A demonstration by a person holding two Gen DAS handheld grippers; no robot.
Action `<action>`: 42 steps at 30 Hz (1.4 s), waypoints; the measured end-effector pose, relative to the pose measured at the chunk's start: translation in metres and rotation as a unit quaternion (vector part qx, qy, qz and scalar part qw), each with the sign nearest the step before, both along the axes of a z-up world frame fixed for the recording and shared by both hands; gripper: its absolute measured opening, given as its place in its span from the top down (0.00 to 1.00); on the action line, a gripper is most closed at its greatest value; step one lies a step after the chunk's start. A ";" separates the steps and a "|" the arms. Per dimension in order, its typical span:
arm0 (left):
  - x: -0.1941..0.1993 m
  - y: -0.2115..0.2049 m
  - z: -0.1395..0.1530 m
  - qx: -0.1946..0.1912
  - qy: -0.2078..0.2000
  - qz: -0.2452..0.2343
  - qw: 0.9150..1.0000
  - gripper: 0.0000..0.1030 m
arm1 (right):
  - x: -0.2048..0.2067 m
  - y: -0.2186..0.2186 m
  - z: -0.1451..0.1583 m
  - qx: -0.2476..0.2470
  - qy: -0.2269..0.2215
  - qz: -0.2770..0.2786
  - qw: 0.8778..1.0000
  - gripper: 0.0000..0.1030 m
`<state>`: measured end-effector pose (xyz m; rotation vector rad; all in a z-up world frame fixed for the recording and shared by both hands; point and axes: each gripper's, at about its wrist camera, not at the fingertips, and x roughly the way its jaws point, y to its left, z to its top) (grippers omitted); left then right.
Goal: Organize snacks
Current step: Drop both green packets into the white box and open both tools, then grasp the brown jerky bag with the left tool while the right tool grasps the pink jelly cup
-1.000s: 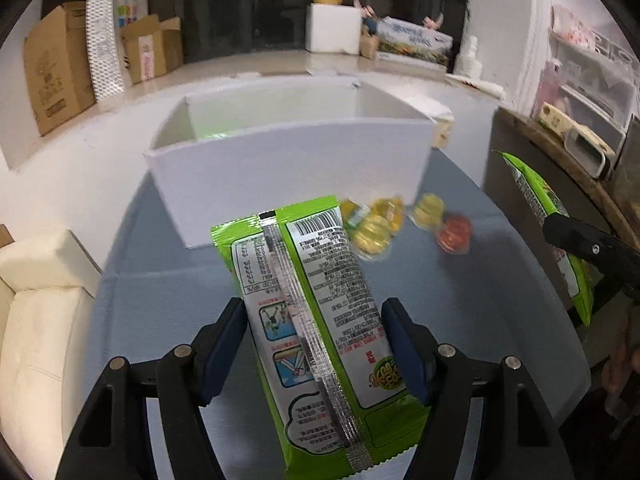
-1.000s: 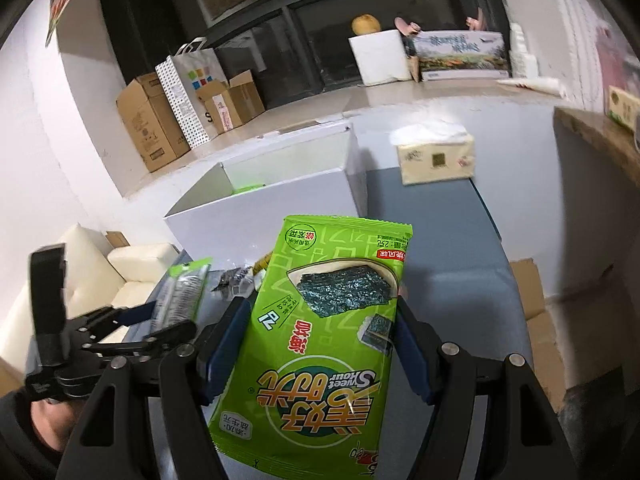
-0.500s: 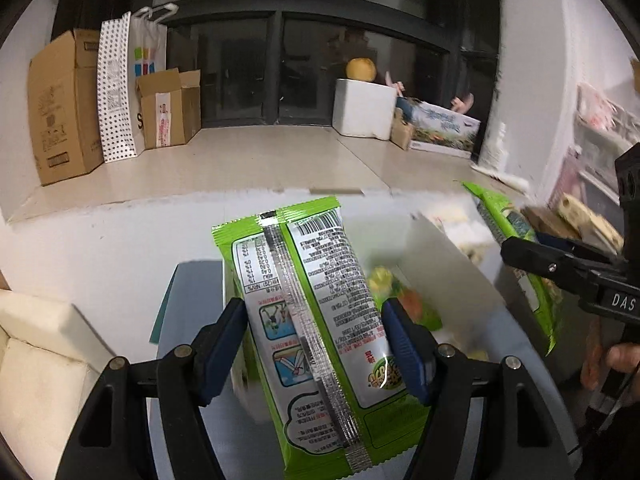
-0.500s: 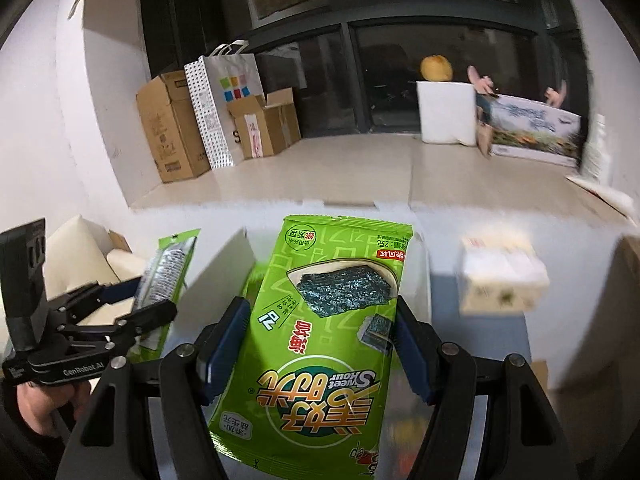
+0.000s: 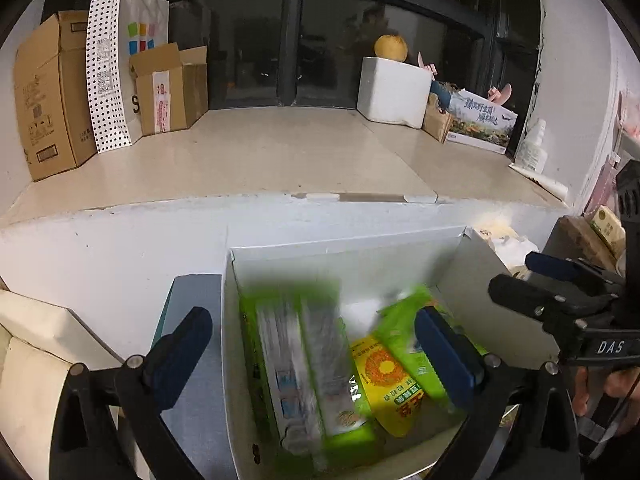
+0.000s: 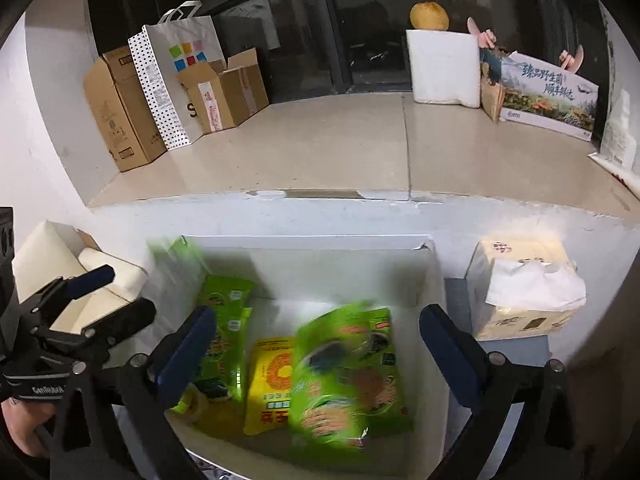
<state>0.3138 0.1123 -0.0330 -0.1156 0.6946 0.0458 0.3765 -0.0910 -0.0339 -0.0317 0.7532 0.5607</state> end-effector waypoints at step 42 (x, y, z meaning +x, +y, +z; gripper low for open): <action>-0.204 -0.067 -0.052 -0.032 0.022 -0.039 0.998 0.00 | -0.128 -0.131 -0.120 -0.040 0.054 -0.057 0.996 0.00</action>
